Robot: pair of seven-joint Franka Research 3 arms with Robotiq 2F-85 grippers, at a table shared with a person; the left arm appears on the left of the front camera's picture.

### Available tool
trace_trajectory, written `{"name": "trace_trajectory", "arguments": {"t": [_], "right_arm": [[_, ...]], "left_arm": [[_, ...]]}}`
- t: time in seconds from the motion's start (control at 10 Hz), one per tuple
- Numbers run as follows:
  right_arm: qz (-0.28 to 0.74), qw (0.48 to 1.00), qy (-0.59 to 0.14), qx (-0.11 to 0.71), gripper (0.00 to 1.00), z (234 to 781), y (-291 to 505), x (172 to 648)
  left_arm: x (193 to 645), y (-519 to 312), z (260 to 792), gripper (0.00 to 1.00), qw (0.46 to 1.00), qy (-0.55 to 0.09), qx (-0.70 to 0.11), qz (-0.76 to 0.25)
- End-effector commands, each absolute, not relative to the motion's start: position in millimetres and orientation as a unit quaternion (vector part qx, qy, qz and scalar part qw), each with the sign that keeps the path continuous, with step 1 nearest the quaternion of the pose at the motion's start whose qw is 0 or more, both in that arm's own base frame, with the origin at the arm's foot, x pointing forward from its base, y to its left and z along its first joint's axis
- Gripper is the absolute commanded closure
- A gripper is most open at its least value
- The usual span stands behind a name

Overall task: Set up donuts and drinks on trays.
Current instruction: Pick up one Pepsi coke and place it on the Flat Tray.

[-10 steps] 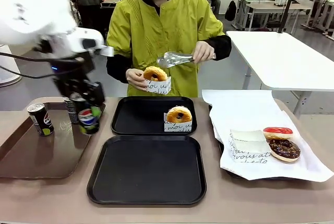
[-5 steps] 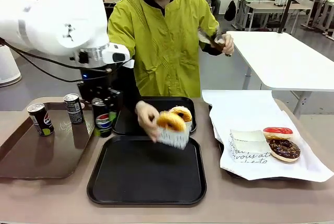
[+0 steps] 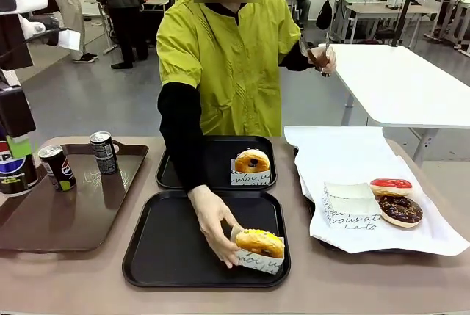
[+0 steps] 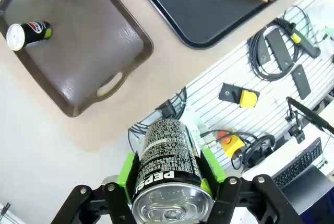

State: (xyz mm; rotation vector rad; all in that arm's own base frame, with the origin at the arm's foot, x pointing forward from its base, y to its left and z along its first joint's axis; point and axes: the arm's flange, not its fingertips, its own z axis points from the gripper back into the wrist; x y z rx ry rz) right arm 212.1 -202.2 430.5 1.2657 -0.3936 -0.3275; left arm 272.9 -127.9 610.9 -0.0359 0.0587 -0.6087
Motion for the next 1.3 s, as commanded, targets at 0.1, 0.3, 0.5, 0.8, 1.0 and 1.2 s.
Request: {"name": "trace_trajectory", "arguments": {"t": [0.1,0.3,0.5,0.8,1.0,1.2], "right_arm": [[-0.149,0.775,-0.183,0.586,0.00,431.4,-201.8,212.0],[-0.149,0.775,-0.183,0.586,0.00,431.4,-201.8,212.0],[-0.149,0.775,-0.183,0.586,0.00,431.4,-201.8,212.0],[-0.149,0.775,-0.183,0.586,0.00,431.4,-201.8,212.0],[-0.149,0.775,-0.183,0.586,0.00,431.4,-201.8,212.0],[-0.149,0.775,-0.183,0.586,0.00,431.4,-201.8,212.0]], "left_arm": [[266.7,-130.5,613.7,0.39,0.950,0.033,-0.014,-0.310],[266.7,-130.5,613.7,0.39,0.950,0.033,-0.014,-0.310],[266.7,-130.5,613.7,0.39,0.950,0.033,-0.014,-0.310],[291.7,-164.3,583.0,0.39,0.938,0.010,-0.009,-0.347],[345.6,-246.9,531.6,0.39,0.929,-0.010,0.001,-0.369],[394.5,-289.6,511.4,0.39,0.945,-0.044,0.009,-0.324]]}}
